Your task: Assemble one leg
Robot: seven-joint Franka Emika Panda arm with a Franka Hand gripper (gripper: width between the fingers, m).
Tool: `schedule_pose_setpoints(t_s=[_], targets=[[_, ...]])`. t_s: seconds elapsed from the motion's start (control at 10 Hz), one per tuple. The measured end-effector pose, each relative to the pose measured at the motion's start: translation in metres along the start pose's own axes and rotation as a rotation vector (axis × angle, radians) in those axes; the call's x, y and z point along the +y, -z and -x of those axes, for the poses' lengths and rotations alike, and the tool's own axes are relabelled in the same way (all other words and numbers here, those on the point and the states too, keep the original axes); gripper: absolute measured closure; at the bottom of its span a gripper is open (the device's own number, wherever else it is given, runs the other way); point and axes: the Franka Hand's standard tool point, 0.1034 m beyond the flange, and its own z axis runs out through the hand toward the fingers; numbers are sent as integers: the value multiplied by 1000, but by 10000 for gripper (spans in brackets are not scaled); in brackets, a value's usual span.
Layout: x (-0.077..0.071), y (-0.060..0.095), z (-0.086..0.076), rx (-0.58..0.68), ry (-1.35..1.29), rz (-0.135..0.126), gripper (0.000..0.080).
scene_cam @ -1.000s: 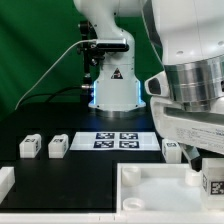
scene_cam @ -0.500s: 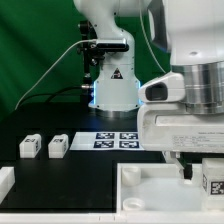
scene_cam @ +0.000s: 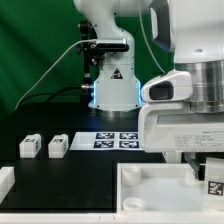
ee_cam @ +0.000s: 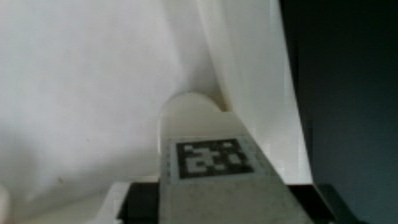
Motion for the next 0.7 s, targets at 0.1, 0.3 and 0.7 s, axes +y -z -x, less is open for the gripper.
schedule_pose_setpoints(t_s=[0.1,0.3,0.7], targets=[[0,0,0,-1,-118,-4,504],[0,2,-1,-4,-399,-10,504],[2,1,-2,-81,-1052,-71,504]])
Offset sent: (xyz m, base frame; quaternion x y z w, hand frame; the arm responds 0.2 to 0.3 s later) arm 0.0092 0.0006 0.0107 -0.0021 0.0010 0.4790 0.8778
